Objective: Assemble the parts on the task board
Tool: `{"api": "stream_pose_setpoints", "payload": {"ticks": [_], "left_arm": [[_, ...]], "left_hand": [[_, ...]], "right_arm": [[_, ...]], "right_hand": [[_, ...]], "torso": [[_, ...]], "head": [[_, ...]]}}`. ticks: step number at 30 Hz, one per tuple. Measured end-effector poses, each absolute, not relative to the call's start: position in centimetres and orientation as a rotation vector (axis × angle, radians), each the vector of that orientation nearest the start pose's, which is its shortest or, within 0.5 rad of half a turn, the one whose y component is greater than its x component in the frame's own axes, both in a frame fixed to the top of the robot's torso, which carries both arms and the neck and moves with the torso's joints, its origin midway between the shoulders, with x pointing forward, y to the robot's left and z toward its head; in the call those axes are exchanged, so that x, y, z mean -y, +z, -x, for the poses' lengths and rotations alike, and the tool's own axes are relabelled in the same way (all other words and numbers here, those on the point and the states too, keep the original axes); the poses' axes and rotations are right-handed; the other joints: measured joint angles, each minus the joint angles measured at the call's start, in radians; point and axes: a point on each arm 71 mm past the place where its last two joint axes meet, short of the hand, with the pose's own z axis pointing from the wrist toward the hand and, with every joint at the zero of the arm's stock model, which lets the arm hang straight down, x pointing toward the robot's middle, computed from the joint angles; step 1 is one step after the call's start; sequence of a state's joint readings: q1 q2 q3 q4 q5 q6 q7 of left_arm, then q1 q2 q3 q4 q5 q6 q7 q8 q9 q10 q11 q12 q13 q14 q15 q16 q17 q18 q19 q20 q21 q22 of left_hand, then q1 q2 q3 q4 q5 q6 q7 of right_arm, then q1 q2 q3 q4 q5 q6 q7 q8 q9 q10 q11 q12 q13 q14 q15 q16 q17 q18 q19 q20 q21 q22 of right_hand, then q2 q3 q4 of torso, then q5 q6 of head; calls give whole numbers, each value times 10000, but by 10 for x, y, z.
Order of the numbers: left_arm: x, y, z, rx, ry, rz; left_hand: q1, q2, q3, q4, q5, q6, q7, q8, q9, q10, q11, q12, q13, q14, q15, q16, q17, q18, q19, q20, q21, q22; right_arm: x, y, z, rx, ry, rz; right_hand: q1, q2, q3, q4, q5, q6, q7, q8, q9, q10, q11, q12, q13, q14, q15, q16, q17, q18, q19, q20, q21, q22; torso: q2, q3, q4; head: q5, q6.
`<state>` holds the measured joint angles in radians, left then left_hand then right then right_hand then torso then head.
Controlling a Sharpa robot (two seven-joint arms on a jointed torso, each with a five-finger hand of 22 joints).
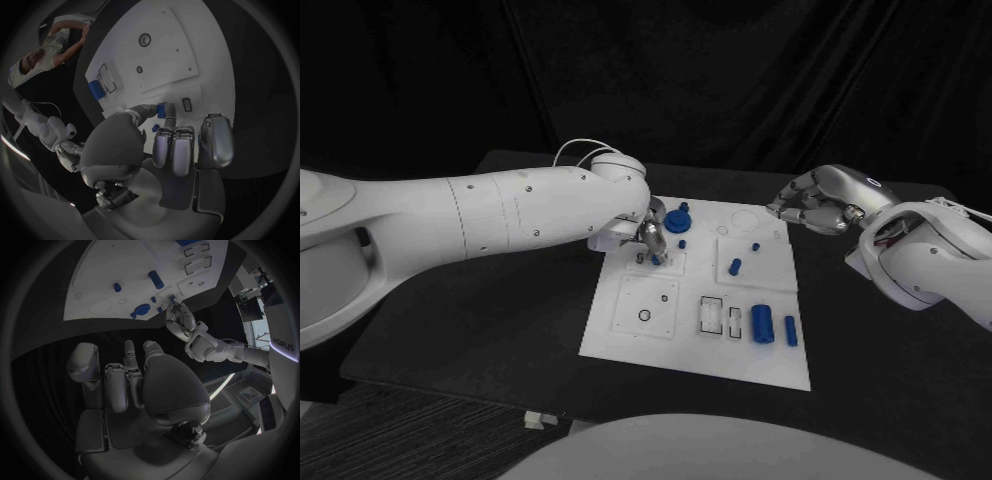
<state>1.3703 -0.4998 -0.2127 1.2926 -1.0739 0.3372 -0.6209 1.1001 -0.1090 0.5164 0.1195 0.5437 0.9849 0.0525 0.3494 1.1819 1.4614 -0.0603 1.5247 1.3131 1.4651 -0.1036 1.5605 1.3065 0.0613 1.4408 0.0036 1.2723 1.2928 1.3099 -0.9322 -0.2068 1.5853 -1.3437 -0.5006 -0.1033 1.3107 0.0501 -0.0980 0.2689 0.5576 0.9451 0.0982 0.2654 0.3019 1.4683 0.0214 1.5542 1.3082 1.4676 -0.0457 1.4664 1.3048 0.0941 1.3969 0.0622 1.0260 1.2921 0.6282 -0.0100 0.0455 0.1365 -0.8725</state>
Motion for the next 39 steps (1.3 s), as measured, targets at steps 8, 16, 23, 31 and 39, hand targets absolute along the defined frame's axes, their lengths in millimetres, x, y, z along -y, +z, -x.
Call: {"api": "stream_pose_setpoints", "payload": {"ticks": [8,16,23,31,39], "left_arm": [[-121,-219,-512,-24625,-1711,-1584],[-120,-220,-512,-24634,-1733,-1595],[-119,-220,-512,-24627,-1820,-1598],[-117,-221,-512,-24601,-2040,-1658],[-116,-222,-511,-24574,-2194,-1674]], "left_hand": [[0,0,0,0,1,0,0,0,0,0,0,0,0,0,0,0,0,0,0,0,0,0],[0,0,0,0,2,6,6,0,145,0,0,0,0,0,0,0,0,0,-2,0,0,0],[0,0,0,-1,3,50,49,1,313,1,0,0,0,0,0,0,0,0,-2,0,0,0],[0,0,-1,-1,4,50,49,1,319,1,1,-1,0,0,0,0,0,0,-2,0,-1,0],[0,1,-1,-2,5,50,49,1,318,2,1,0,0,0,0,0,0,0,-2,0,-1,0]], "right_arm": [[234,-178,-472,-15868,6219,387],[234,-178,-472,-15872,6215,383],[235,-178,-472,-15875,6210,378],[234,-178,-472,-15880,6212,380],[234,-178,-472,-15885,6210,380]], "right_hand": [[0,0,0,0,0,0,0,0,0,0,0,0,-2,0,0,0,0,0,0,0,0,0],[0,0,0,0,0,0,0,0,0,0,0,0,-14,0,0,0,0,0,0,0,0,0],[0,0,0,0,0,0,0,0,0,0,0,0,-3,0,0,0,0,0,0,0,0,0],[0,0,0,0,0,0,0,0,0,0,0,0,-6,0,0,0,0,-1,0,0,0,0],[0,0,0,0,0,0,0,0,0,0,0,0,-8,0,0,0,0,-1,0,0,0,0]], "torso": [[1,0,4],[0,-1,1],[3,-5,-4],[6,-8,-4],[6,-7,-3]], "head": [[-19,0],[-18,0],[-16,0],[-16,0],[-26,0]]}}
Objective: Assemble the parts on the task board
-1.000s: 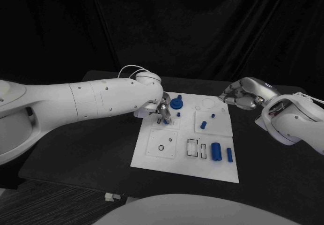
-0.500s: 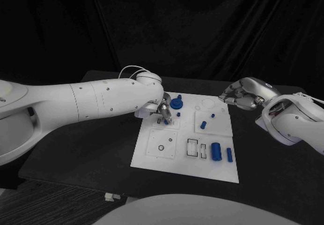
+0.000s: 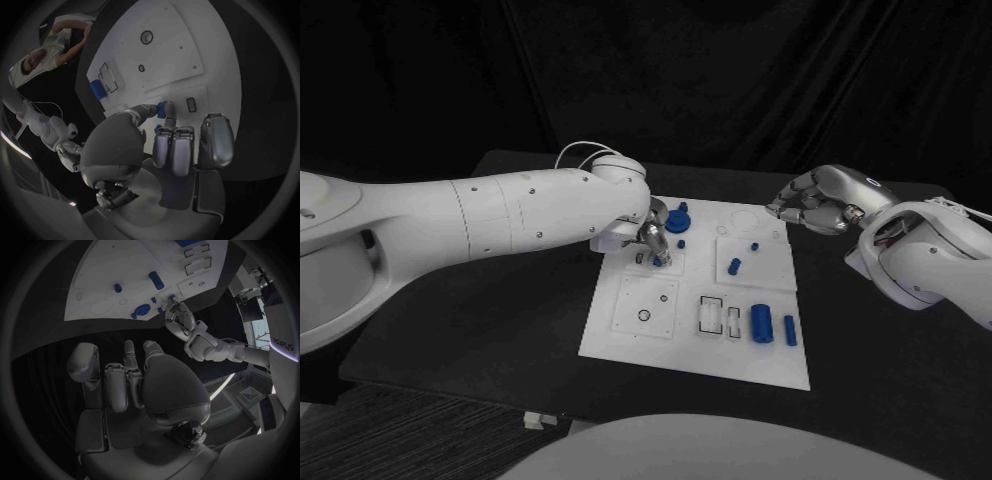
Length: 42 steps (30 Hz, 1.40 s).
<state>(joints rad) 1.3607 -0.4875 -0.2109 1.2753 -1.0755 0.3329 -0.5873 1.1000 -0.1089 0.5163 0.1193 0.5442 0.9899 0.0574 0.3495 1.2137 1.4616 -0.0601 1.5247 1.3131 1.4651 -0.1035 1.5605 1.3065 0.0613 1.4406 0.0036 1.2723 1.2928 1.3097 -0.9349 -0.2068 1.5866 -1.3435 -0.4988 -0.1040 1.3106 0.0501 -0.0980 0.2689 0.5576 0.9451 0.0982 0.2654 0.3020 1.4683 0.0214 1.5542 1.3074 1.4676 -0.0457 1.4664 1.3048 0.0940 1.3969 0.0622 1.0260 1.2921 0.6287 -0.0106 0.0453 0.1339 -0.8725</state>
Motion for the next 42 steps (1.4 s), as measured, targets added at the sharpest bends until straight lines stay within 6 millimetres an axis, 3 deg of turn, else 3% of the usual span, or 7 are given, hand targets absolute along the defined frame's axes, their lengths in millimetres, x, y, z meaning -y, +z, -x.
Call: {"api": "stream_pose_setpoints", "payload": {"ticks": [42], "left_arm": [[-120,-219,-515,-23507,-1822,-2120]], "left_hand": [[-38,38,-122,-122,116,0,0,-55,-91,0,0,0,0,0,0,0,-1,0,0,0,0,0]], "right_arm": [[235,-180,-472,-15922,6173,358]], "right_hand": [[0,0,0,0,0,0,0,0,2,0,0,0,-3,0,0,-1,0,1,0,0,0,0]], "torso": [[-1,1,7]], "head": [[26,0]]}}
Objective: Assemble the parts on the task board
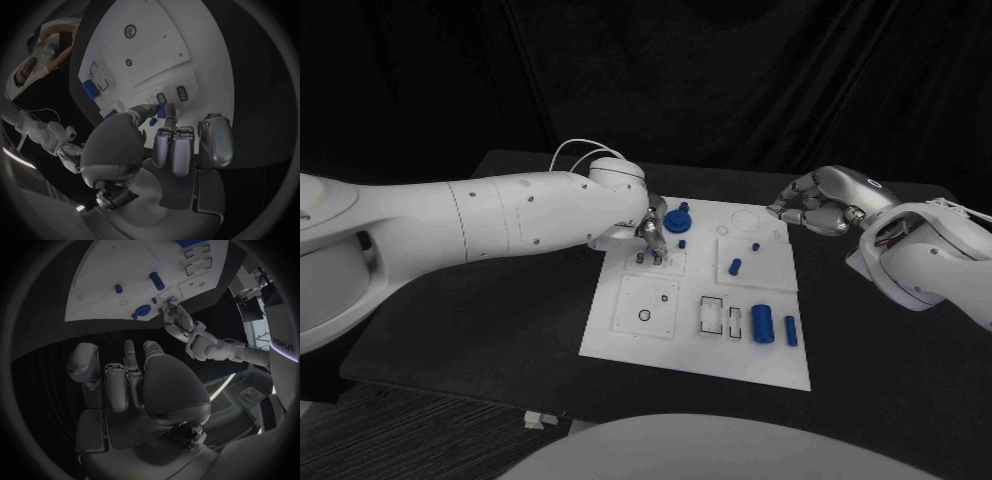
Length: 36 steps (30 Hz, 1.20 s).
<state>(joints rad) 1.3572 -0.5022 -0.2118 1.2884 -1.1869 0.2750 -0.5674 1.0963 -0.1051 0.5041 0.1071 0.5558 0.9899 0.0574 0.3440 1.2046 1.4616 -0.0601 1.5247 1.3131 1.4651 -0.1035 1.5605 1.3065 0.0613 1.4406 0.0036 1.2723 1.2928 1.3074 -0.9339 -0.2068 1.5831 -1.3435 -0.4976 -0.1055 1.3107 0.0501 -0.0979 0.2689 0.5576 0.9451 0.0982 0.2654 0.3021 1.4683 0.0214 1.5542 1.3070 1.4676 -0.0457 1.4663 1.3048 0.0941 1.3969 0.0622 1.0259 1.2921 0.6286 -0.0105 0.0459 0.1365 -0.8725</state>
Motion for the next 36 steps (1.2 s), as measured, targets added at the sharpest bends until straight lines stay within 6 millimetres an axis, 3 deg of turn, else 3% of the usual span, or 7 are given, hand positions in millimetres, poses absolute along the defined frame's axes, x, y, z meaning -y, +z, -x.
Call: {"api": "stream_pose_setpoints", "payload": {"ticks": [36], "left_arm": [[-118,-221,-511,-23858,-2009,-1952]], "left_hand": [[0,0,43,-43,11,0,0,-36,-15,0,0,0,0,0,0,0,1,0,1,0,0,0]], "right_arm": [[236,-180,-473,-15975,6112,322]], "right_hand": [[1,0,0,0,0,0,0,0,3,0,0,0,6,0,0,-113,0,-1,0,0,-1,0]], "torso": [[-6,6,-2]], "head": [[35,0]]}}
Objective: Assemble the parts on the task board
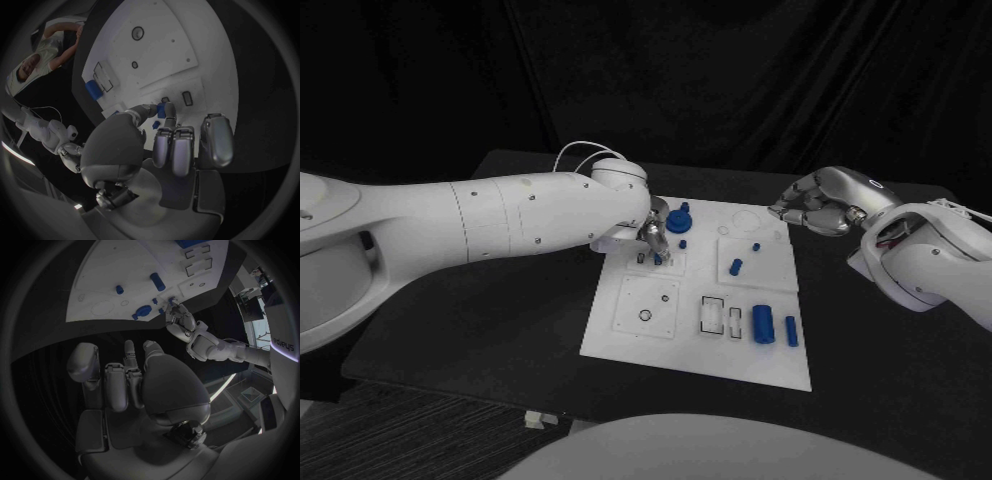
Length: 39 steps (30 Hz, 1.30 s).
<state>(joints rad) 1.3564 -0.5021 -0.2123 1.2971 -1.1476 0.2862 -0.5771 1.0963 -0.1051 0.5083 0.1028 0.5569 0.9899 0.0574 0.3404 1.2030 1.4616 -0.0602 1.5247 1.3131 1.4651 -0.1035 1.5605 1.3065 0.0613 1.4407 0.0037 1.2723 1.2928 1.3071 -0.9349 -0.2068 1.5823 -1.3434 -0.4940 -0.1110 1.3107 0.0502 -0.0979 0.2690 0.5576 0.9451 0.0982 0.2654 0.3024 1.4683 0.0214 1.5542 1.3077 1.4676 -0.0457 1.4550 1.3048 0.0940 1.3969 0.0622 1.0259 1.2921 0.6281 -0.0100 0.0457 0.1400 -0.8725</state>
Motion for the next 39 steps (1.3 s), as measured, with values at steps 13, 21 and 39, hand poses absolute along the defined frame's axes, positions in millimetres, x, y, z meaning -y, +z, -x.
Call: {"api": "stream_pose_setpoints", "payload": {"ticks": [13,21,39], "left_arm": [[-119,-222,-510,-23912,-1967,-1926],[-120,-223,-510,-23932,-1970,-1900],[-121,-225,-509,-23972,-1989,-1847]], "left_hand": [[0,0,0,0,0,0,0,0,-15,0,0,0,0,0,0,0,0,0,0,0,0,0],[0,0,0,0,19,0,0,0,-68,0,0,0,0,0,0,0,0,0,0,0,0,0],[-1,1,39,-38,184,38,37,4,-47,35,33,0,0,0,0,0,0,0,-1,0,0,0]], "right_arm": [[236,-180,-473,-15993,6099,315],[236,-181,-473,-16006,6092,312],[236,-181,-473,-16037,6058,299]], "right_hand": [[0,0,0,0,0,0,0,0,2,0,0,0,-8,0,0,0,0,0,0,0,0,0],[1,0,0,0,0,0,0,0,5,0,0,0,-8,0,0,0,0,0,0,0,0,0],[2,0,1,-1,0,0,0,0,7,0,0,0,-8,0,0,0,0,1,0,0,0,0]], "torso": [[2,0,-2],[2,-1,0],[6,-6,-3]], "head": [[23,0],[15,0],[17,0]]}}
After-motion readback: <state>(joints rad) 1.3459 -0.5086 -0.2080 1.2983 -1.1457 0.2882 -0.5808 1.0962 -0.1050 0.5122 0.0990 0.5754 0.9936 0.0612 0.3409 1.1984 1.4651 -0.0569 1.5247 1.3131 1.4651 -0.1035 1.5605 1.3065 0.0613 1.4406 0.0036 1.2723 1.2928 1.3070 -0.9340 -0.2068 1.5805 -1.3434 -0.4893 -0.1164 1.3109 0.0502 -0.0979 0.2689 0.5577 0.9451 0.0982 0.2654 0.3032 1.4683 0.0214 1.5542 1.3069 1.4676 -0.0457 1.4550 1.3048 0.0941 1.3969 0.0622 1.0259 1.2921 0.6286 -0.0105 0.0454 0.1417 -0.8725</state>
